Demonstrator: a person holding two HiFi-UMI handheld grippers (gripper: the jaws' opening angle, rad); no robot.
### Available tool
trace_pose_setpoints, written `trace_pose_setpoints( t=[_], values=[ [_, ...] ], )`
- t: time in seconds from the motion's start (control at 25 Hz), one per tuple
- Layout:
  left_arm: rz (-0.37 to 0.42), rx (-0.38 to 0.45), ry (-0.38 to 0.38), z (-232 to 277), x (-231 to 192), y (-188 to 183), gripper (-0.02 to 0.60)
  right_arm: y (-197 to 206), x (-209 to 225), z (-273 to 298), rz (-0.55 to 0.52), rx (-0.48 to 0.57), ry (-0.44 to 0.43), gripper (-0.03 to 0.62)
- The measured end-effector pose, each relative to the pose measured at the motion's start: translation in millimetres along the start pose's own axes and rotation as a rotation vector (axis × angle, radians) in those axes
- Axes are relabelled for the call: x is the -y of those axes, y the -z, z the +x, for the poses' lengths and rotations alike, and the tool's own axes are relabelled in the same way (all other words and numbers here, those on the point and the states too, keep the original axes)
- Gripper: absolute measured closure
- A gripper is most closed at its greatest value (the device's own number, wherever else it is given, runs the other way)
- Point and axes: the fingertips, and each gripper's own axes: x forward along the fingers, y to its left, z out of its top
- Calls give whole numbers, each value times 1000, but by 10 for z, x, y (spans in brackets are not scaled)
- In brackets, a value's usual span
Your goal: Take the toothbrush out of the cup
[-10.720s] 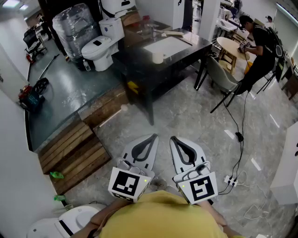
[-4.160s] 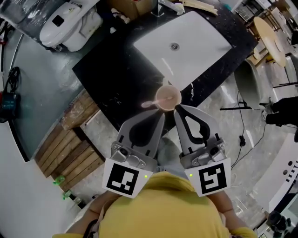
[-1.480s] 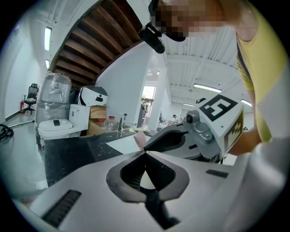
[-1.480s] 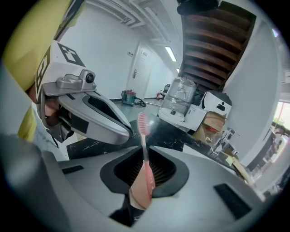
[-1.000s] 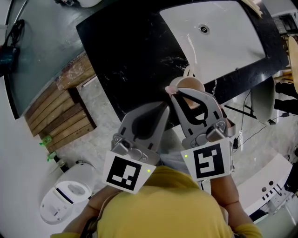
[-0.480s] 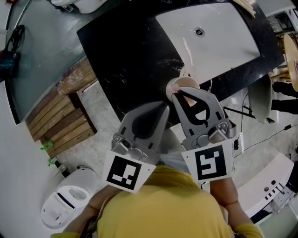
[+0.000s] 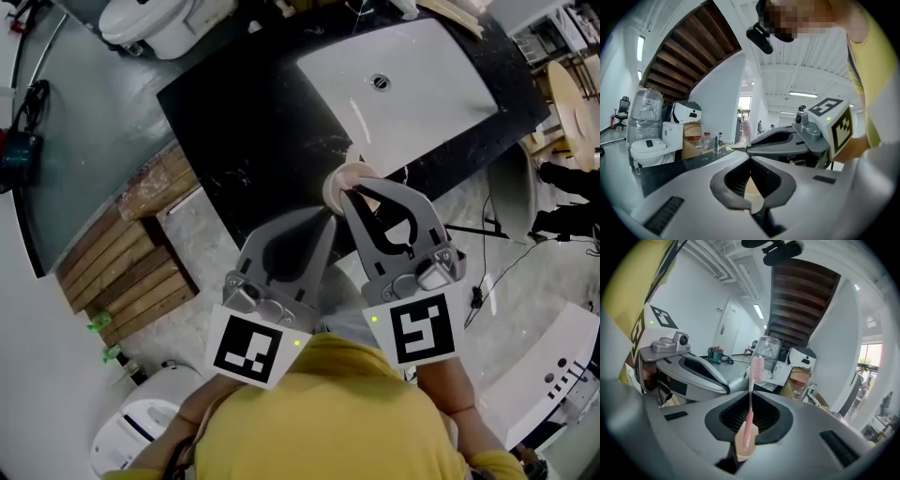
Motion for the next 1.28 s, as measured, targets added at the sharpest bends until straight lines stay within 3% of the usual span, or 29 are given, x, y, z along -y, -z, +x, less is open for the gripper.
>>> trace_pose_setpoints(
  t=[0.64, 1.28],
  values=[
    [89, 117, 68, -115, 247, -559, 571, -493, 214, -606, 206, 199, 216, 560],
    [181, 190, 165, -142, 584, -988, 571, -786, 274, -1248, 316, 332, 325, 560]
  ],
)
